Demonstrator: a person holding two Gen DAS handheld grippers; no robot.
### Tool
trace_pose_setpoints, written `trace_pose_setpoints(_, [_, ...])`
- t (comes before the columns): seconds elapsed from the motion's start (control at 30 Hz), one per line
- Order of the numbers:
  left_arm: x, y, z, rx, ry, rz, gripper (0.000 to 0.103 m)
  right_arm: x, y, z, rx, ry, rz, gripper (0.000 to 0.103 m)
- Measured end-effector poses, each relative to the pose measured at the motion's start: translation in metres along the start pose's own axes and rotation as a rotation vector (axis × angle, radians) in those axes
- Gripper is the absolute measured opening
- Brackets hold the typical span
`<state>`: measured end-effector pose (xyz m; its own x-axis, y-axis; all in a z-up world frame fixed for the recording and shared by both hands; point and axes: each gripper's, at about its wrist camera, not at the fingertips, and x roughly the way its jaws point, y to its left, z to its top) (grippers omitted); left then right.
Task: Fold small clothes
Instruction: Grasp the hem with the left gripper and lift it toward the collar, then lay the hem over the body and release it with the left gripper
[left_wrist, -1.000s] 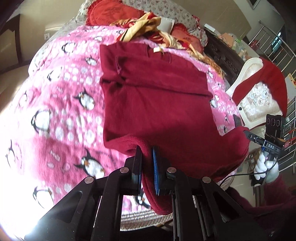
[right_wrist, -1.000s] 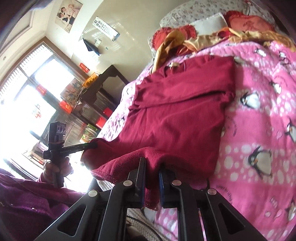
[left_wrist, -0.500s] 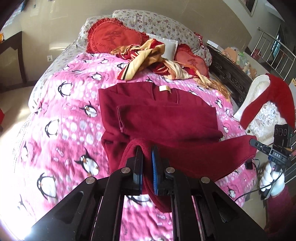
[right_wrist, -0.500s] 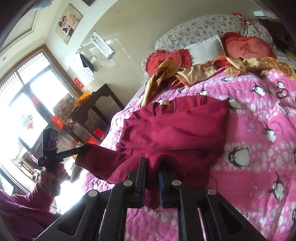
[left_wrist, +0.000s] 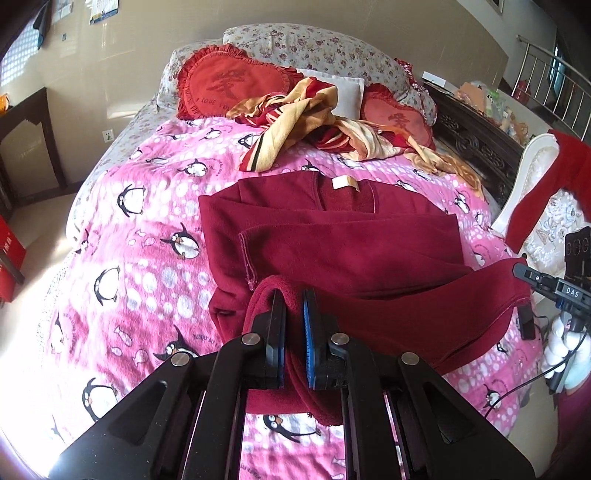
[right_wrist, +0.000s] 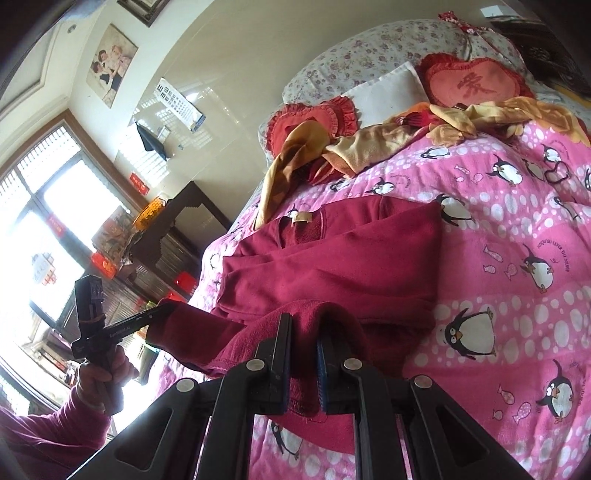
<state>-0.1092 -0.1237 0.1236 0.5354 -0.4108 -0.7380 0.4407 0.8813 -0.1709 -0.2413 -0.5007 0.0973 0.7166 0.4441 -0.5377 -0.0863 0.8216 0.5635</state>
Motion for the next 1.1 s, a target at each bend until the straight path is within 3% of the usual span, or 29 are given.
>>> trace_pose_setpoints(1.1, [0.064, 0.017, 0.057, -0.055, -0.004, 0.069, 0.007, 0.045, -0.030, 0.059, 0.055, -0.043, -0.071, 0.010])
